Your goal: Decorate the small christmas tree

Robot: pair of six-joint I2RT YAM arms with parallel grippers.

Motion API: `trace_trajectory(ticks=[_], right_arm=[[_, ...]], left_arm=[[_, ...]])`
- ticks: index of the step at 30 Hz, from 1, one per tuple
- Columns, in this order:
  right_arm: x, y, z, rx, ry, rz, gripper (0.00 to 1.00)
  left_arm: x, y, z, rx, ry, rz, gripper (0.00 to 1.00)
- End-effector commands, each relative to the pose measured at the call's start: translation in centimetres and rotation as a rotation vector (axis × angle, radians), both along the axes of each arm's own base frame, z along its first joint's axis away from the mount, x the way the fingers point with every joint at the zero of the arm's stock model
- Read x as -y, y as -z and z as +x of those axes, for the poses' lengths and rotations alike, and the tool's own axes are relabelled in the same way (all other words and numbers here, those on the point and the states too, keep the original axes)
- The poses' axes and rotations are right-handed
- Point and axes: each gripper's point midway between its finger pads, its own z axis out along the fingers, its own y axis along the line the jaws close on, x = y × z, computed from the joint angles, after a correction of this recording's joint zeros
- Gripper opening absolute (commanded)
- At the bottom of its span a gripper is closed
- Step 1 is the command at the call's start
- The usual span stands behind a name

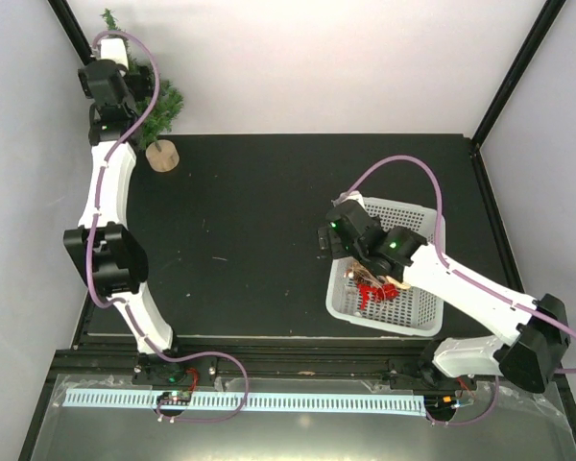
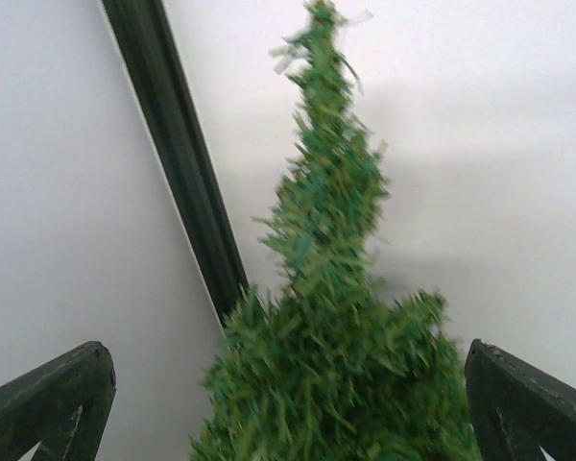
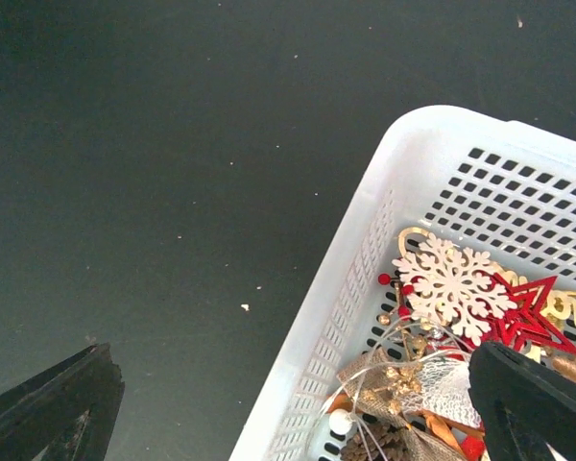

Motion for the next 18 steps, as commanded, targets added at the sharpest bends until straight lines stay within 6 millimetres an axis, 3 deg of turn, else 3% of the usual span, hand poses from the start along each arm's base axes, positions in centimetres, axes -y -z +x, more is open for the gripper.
trace_trajectory(ticks=[1,6,18], right_arm=[[-1.1,-0.7,1.0,0.004,-0.013,0.009,0.99],[-1.8,-0.6,1.5,-0.008,-0.017,-0.003,0.99],[-2.3,-0.8,2.4,-0.011,-0.003,-0.029,0.99]], left_arm=[[-2.5,-2.8,0.7,0.111,-0.065,-0.051,0.99],[-3.0,-2.8,3.2,0.105,-0.038,-0.062,0.99],[-1.5,-1.3,8.0,0.133,0.096,-0.109,0.99]])
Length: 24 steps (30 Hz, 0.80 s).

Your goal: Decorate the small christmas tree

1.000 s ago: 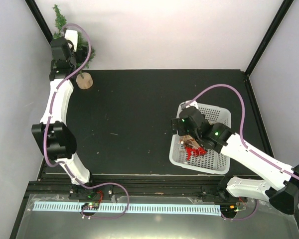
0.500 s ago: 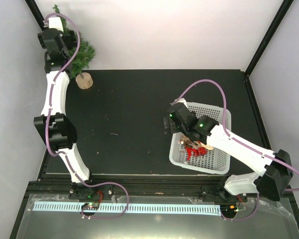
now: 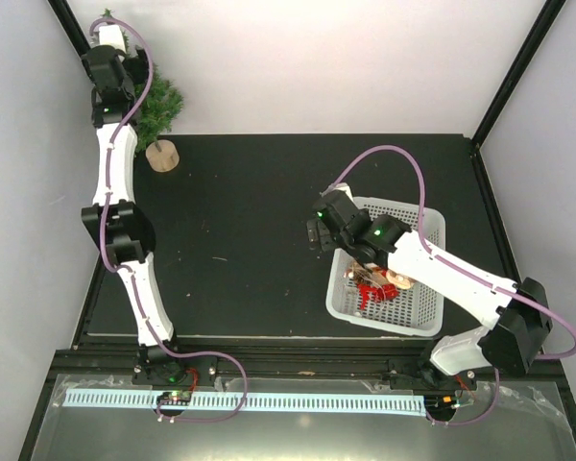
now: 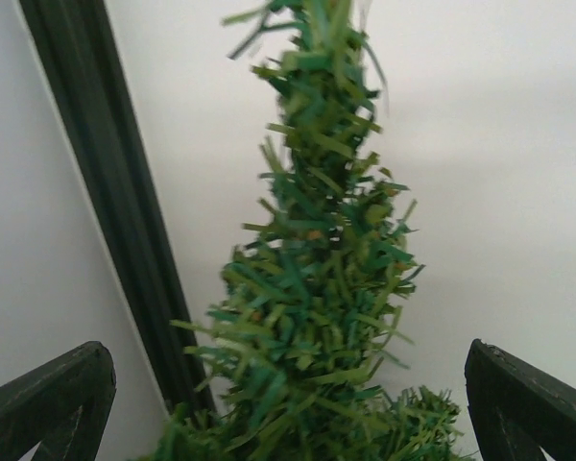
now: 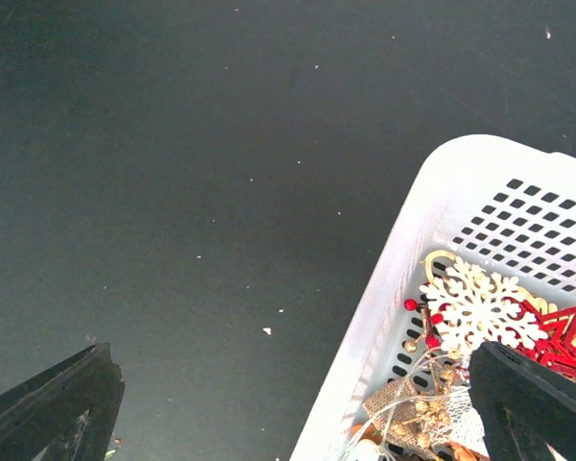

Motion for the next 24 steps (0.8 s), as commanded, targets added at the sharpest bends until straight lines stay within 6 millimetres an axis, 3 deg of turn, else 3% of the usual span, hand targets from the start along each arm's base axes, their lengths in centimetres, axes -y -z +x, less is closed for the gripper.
trace_trajectory(ticks=[1,3,6,10,15,24], right_arm=[[0.4,-1.1,0.6,0.019,0.011,-0.017,0.99],[0.5,-1.3,0.7,0.023,0.017,-0.026,0.99],[0.6,-1.4,0.6,0.025,0.02,-0.028,0.99],[0.8,-1.4,0.6,0.026,0.027,-0.03,0.99],[1.0,-1.3,0.5,0.018,0.028,-0.044,0.99],[1.5,-1.0,0.0,0.013,0.034,-0.031,0.99]], left_arm=[[1.0,-1.2,1.0,0.054,0.069,-0.031,0.99],[1.3,-0.7,1.6,0.056,0.085,-0.043,0.98],[1.7,0.0,2.1,0.052,0.114,-0.05,0.84],[2.3,-0.4,2.2,0.065,0.142,-0.051,0.52],[2.6,-2.0,1.6,0.095,0.157,-0.039,0.25],[3.5,-5.0,-0.1,0.132,0.186,-0.028,0.09]])
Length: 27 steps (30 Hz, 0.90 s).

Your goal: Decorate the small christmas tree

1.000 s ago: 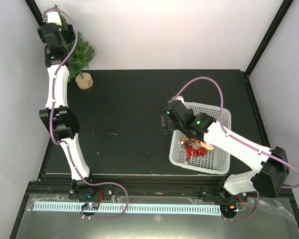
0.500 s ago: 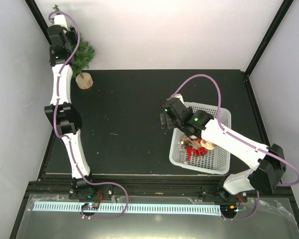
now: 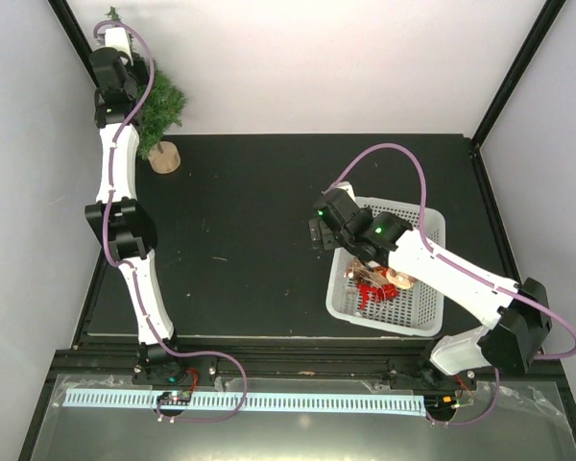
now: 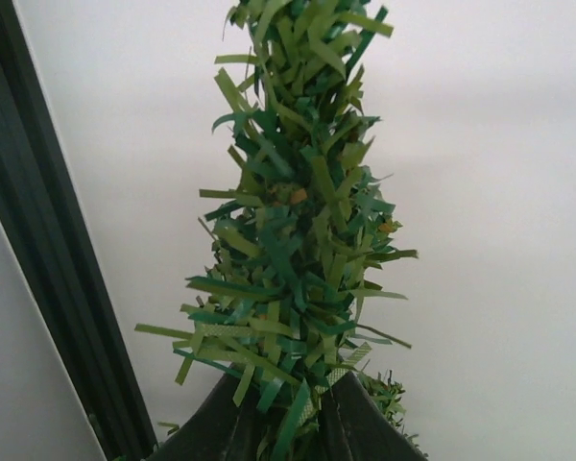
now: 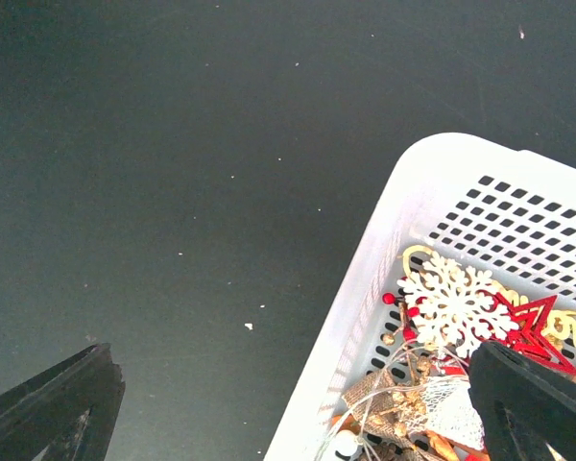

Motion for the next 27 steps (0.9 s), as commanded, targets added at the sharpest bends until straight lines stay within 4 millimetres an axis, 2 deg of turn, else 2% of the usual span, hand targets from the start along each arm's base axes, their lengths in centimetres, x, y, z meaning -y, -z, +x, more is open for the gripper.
trace_trajectory(ticks=[1,4,7,12,14,20,23,27], right_arm=[[0.8,-0.8,-0.1,0.023,0.016,0.01,0.99],[1.1,-1.0,-0.3,0.032,0.022,0.018,0.99],[1.3,-1.2,-0.5,0.042,0.026,0.034,0.99],[1.5,-1.8,-1.0,0.05,0.027,0.076,0.98],[1.6,-1.9,-1.2,0.053,0.031,0.092,0.98],[2.5,-2.5,-2.1,0.071,0.044,0.147,0.98],[3.1,-2.8,-2.6,0.078,0.054,0.159,0.98],[4.2,-3.5,-3.2,0.096,0.075,0.168,0.98]], left_arm=[[1.5,-7.0,-2.9,0.122,0.045,0.018,0.08],[2.3,-7.7,-3.8,0.105,0.082,0.006,0.08],[4.3,-8.4,-5.2,0.083,0.144,0.01,0.06],[8.0,-9.4,-9.0,0.067,0.221,0.03,0.04],[9.7,-8.8,-10.6,0.047,0.251,0.041,0.04],[15.8,-9.1,-17.0,0.052,0.389,0.055,0.04],[20.2,-9.0,-20.7,0.062,0.49,0.069,0.04],[25.4,-9.7,-26.6,0.1,0.64,0.091,0.05]])
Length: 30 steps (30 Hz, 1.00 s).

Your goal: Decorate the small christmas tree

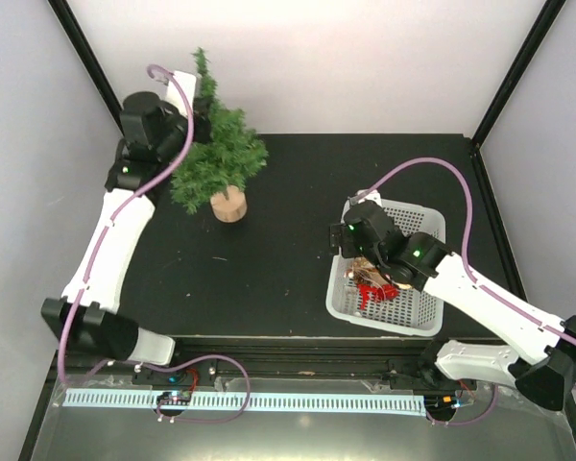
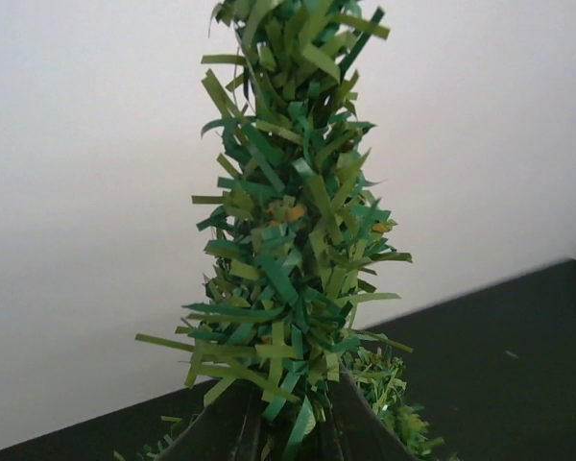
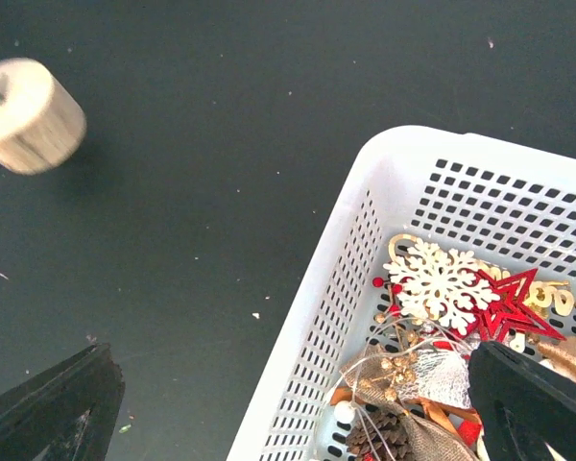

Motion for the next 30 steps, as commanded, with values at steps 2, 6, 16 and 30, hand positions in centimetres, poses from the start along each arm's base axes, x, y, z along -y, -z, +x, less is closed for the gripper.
trace_trajectory(ticks=[2,6,16,30], right_arm=[[1.8,-1.5,-0.6,0.04,0.052,0.038,0.98],[2.9,-2.3,-1.1,0.064,0.072,0.051,0.98],[3.7,-2.8,-1.5,0.073,0.094,0.057,0.98],[3.3,-1.8,-1.6,0.046,0.087,0.062,0.98]], left_arm=[[6.4,-6.0,-8.7,0.206,0.223,0.007,0.06],[10.6,-4.8,-12.3,0.149,0.376,0.013,0.06],[15.0,-3.0,-19.4,0.098,0.577,0.053,0.06],[15.3,-1.0,-21.1,0.089,0.634,0.056,0.07]])
